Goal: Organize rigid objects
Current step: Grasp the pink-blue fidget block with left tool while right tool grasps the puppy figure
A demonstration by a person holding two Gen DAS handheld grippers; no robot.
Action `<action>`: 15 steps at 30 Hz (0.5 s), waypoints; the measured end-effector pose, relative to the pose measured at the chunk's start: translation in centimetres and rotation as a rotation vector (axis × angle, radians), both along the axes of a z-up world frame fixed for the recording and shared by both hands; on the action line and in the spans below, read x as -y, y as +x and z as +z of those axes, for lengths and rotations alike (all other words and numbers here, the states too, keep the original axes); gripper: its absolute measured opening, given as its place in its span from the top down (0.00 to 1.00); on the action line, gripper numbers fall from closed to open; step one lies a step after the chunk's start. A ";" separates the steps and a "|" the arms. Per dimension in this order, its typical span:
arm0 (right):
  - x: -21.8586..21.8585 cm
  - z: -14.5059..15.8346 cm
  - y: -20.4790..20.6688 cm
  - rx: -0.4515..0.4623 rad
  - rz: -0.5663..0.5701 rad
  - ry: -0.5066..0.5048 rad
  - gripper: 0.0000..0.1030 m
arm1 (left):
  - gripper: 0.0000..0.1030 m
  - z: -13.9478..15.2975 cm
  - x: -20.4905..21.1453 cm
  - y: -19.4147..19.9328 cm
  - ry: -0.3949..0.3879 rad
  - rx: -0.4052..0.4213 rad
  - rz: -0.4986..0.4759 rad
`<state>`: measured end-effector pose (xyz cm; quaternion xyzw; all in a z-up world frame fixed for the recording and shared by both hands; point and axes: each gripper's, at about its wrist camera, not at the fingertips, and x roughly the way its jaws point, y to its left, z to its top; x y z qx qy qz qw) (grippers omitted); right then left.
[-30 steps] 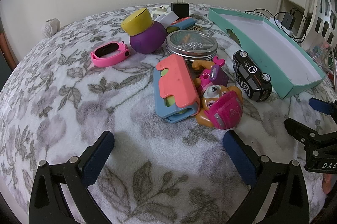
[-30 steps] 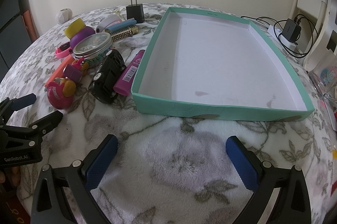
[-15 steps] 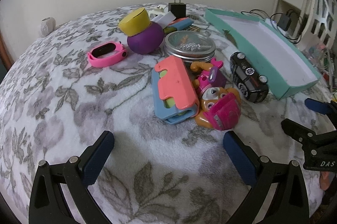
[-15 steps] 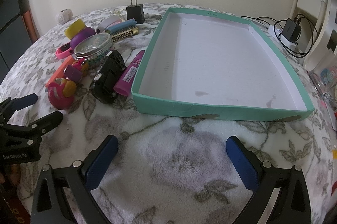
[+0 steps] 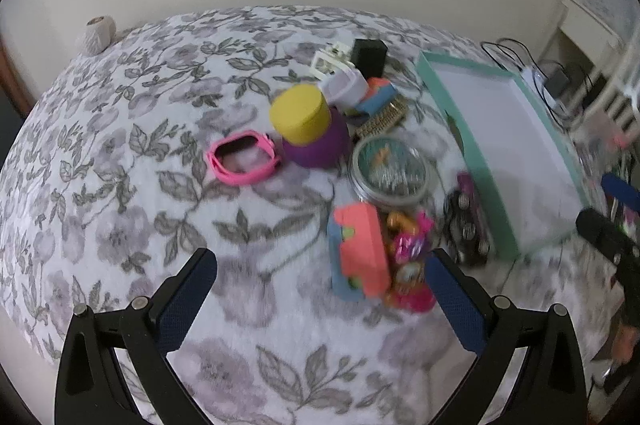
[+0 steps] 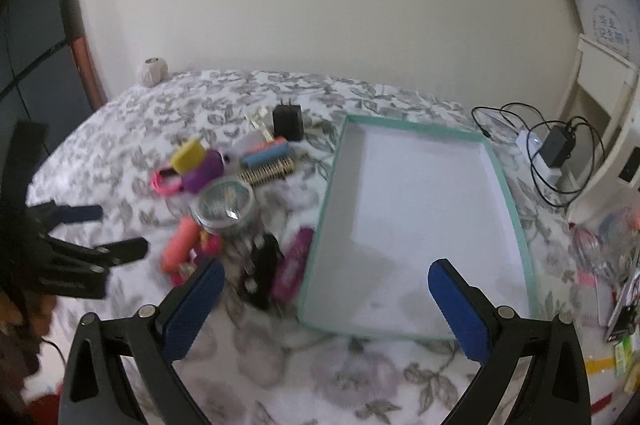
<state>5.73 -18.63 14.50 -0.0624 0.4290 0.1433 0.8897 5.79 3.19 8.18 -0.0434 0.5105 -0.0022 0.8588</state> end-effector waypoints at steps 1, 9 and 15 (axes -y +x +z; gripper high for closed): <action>-0.2 0.1 0.4 -0.017 -0.012 -0.006 0.00 | 0.00 0.2 0.2 0.5 0.002 -0.011 0.008; -2.4 -0.9 3.6 -0.194 -0.055 -0.021 0.06 | 0.00 -0.3 0.9 3.7 0.034 -0.152 0.070; -3.0 -1.5 4.8 -0.266 -0.106 0.008 0.14 | 0.00 -1.5 0.9 4.6 -0.003 -0.216 0.183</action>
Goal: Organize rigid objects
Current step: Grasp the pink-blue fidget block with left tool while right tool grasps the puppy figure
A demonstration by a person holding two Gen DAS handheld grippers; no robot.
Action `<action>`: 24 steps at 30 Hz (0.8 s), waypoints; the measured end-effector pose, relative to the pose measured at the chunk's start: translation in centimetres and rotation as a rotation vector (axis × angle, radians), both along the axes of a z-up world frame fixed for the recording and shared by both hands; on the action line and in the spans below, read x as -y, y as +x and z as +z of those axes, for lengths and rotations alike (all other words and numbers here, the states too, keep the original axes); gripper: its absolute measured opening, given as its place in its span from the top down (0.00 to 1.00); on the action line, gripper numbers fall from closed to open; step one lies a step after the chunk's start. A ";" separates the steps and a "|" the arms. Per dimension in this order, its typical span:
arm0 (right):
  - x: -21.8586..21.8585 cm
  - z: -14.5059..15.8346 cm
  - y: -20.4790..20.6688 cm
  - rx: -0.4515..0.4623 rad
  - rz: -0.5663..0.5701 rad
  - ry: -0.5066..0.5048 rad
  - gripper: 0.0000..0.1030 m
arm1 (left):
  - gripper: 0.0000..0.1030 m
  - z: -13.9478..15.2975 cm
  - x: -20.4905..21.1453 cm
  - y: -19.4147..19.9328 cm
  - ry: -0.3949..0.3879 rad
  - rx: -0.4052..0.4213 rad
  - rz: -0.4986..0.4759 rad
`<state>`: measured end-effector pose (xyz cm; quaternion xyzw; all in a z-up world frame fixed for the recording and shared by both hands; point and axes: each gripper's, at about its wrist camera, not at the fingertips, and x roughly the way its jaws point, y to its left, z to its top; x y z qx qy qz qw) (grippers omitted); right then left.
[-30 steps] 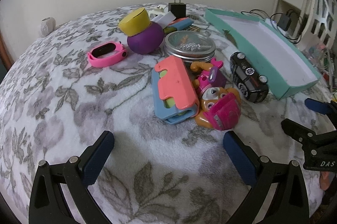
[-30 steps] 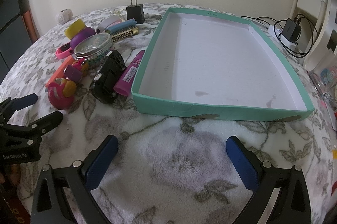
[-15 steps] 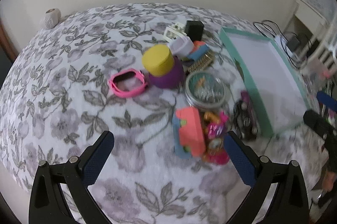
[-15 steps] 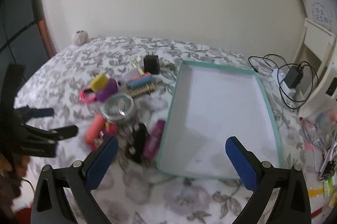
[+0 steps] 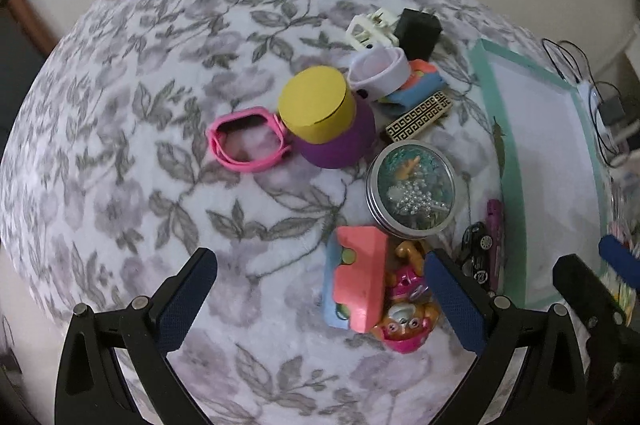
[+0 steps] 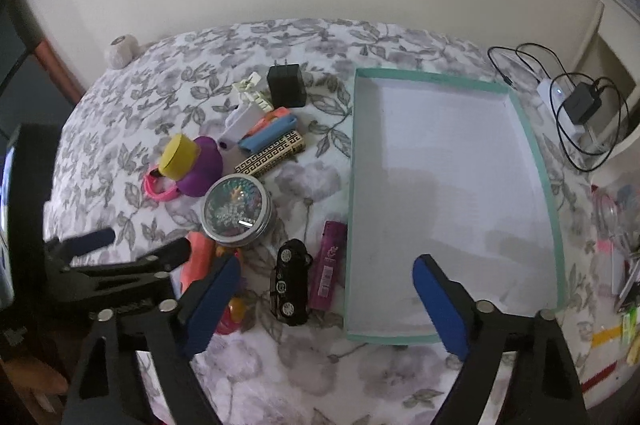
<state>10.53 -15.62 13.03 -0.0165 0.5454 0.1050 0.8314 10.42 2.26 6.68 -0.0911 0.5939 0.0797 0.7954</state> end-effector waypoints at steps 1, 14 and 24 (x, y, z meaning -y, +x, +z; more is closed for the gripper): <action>0.0 -0.1 0.1 -0.005 -0.011 0.007 0.16 | 0.00 -0.2 0.1 0.0 -0.004 0.001 0.010; -0.4 -2.9 0.1 -0.061 -0.078 0.031 0.27 | 0.08 -2.8 -0.5 -0.8 -0.058 -0.009 0.118; -1.2 -3.5 -0.3 -0.077 -0.064 0.046 0.31 | 0.18 -3.5 -0.8 -1.4 -0.060 -0.017 0.078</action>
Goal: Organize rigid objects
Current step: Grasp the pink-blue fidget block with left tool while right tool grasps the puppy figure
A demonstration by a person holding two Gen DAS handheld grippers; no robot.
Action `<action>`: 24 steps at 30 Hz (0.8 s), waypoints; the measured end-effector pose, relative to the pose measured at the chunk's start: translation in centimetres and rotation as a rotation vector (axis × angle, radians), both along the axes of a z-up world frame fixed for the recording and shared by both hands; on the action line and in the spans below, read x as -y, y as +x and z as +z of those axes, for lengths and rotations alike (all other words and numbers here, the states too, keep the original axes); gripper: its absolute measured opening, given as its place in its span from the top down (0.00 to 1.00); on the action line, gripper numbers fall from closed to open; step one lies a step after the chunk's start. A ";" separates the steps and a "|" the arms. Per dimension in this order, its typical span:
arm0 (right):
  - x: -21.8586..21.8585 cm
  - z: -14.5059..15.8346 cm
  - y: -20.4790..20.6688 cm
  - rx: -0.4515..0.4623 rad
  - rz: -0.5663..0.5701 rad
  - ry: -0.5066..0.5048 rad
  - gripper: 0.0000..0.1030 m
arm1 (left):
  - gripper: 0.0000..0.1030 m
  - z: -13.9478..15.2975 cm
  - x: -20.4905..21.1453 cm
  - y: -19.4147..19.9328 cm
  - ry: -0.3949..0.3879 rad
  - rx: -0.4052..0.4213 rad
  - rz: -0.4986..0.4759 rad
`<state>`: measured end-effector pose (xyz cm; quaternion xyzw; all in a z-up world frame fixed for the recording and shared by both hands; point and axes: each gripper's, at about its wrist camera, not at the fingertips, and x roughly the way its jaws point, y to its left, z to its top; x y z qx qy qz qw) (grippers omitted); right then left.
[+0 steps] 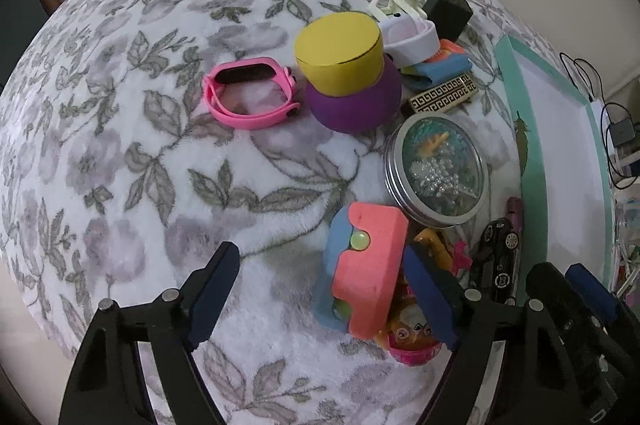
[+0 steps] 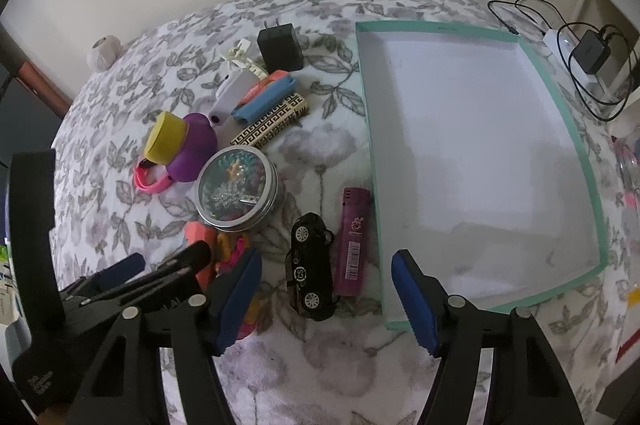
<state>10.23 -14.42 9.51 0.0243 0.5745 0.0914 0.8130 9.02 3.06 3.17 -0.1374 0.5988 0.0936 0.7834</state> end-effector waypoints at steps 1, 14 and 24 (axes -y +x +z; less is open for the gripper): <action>0.0 0.0 0.0 -0.001 -0.001 0.004 0.31 | 0.18 -0.1 0.1 0.0 -0.002 -0.001 -0.008; -0.7 -0.5 -0.3 -0.015 0.027 0.001 0.32 | 0.45 -0.4 0.8 0.2 0.044 -0.015 -0.023; -3.2 -0.7 -1.2 -0.036 0.119 0.038 0.44 | 0.48 0.2 -2.9 -1.4 0.059 -0.007 0.059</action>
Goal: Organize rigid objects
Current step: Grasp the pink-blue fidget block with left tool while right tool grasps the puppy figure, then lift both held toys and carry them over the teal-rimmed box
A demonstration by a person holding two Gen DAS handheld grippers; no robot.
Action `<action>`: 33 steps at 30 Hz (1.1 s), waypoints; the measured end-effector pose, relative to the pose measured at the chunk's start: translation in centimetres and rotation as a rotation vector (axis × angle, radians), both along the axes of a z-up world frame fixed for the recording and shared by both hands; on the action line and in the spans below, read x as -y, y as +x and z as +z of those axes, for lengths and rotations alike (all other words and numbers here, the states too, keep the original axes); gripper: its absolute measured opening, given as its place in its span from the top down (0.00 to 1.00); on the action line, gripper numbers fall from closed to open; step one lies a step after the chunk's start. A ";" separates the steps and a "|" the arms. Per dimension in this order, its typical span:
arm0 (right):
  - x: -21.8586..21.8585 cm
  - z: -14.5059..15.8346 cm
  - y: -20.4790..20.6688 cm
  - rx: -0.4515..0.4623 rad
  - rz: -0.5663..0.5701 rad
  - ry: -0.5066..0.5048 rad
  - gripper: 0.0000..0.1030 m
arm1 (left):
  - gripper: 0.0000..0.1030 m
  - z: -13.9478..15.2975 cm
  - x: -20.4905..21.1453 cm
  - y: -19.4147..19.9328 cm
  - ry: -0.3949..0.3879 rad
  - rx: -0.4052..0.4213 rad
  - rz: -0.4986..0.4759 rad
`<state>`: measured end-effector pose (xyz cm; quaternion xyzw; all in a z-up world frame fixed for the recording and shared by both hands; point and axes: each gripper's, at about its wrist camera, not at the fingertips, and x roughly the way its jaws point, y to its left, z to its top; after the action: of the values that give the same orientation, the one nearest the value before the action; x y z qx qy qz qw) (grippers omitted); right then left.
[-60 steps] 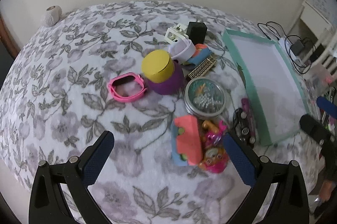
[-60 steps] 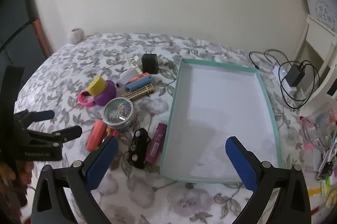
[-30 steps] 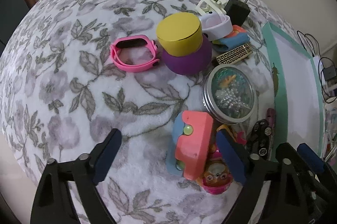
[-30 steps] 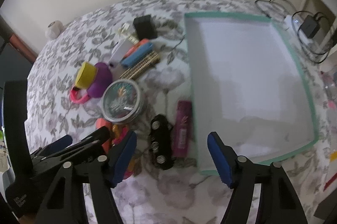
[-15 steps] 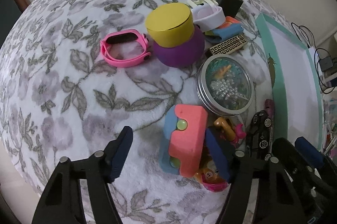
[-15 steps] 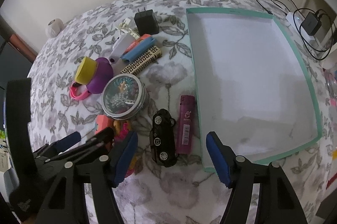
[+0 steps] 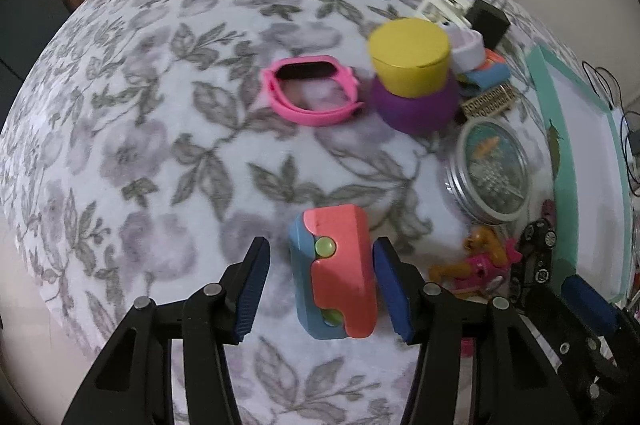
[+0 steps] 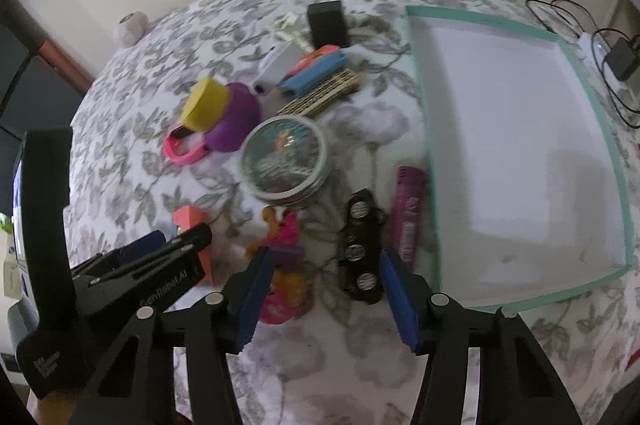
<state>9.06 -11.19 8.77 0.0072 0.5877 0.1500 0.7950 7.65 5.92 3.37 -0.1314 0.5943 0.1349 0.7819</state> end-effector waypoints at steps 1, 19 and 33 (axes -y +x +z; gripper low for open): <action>-0.2 0.0 -0.1 0.001 0.007 0.001 0.47 | 0.49 0.0 -0.3 -0.1 -0.010 -0.001 0.008; -3.5 -2.0 -1.4 -0.046 0.133 -0.039 0.57 | 0.57 -0.3 -2.0 -0.5 -0.038 -0.008 0.037; -4.7 -3.2 -1.4 -0.044 0.157 -0.065 0.55 | 0.57 -1.3 -1.2 -0.5 -0.028 -0.035 0.033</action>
<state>7.63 -6.53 5.61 -0.0613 0.6082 0.1926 0.7676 7.10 7.12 2.10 -0.1498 0.6074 0.1420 0.7672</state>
